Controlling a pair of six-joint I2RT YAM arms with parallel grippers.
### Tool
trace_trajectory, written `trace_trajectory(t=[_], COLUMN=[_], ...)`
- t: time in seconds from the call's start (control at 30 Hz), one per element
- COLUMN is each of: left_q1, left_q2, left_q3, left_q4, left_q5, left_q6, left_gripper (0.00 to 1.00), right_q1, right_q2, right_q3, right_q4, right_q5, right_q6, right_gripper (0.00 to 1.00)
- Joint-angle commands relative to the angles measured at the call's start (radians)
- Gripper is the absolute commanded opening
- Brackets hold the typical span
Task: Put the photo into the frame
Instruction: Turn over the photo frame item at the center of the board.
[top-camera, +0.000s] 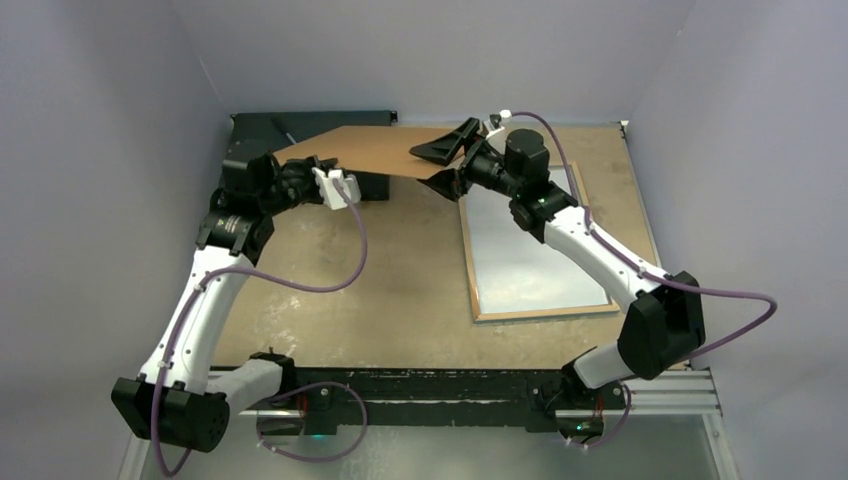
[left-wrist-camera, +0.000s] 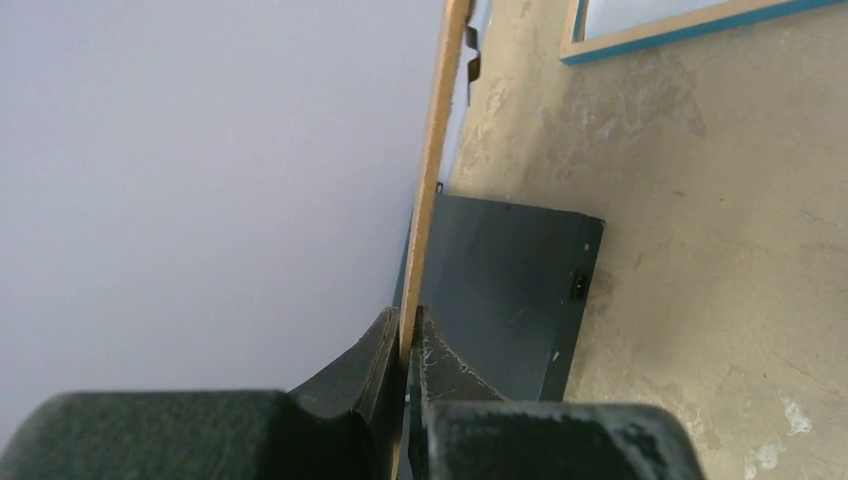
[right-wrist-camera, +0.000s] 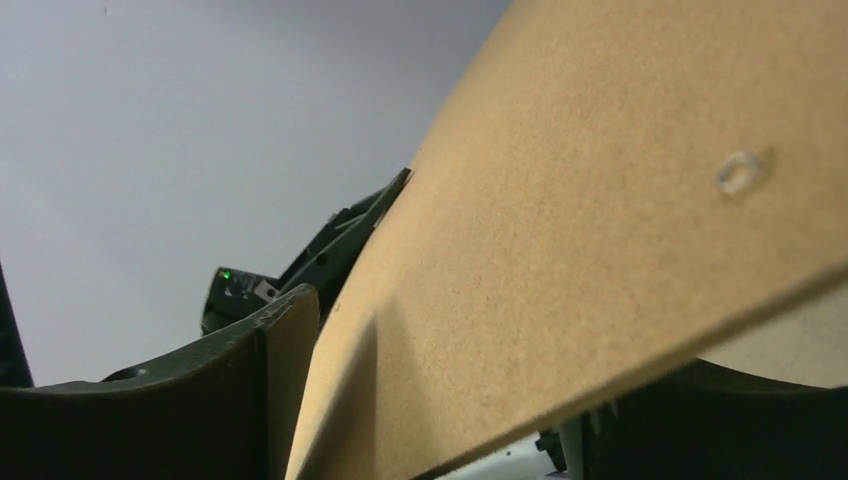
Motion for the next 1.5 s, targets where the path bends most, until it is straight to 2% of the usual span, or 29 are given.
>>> trace_trajectory(t=[0.0,0.17,0.3,0.6,0.87,1.1,1.2,1.3,1.47], left_q1=[0.000,0.000,0.000,-0.050,-0.080,-0.181,-0.187,-0.191,-0.201], left_q2=[0.051,0.120,0.186,0.200,0.269,0.362,0.407,0.433,0.473], left_q3=[0.171,0.248,0.348,0.331,0.370,0.542,0.639,0.706,0.825], left_q4=[-0.021,-0.025,-0.128,-0.283,-0.161,-0.168,-0.220,-0.293,-0.418], left_q5=[0.024,-0.019,-0.007,0.014,-0.102,-0.174,-0.169,-0.144,-0.110], left_q6=[-0.080,-0.144,-0.152,-0.064,-0.186,-0.166,-0.196,-0.233,-0.334], left_gripper=[0.00,0.00,0.00,0.00,0.00,0.00,0.00,0.00,0.00], right_q1=[-0.020,-0.062,-0.122,-0.209,-0.318,-0.366,-0.368,-0.368,-0.367], right_q2=[-0.060,-0.094,-0.132,-0.173,-0.215,-0.322,-0.386,-0.414,-0.395], right_q3=[-0.059,-0.132,-0.177,-0.249,-0.086,-0.103,-0.194,-0.305,-0.475], right_q4=[0.052,0.057,0.055,0.017,-0.328,-0.428,-0.360,-0.208,0.178], right_q5=[-0.091,-0.127,-0.146,-0.213,-0.121,-0.019,-0.013,-0.070,-0.164], right_q6=[-0.076,-0.108,-0.126,-0.151,-0.484,-0.642,-0.660,-0.643,-0.607], right_gripper=[0.84,0.91,0.99,0.99,0.99,0.99,0.99,0.99,0.99])
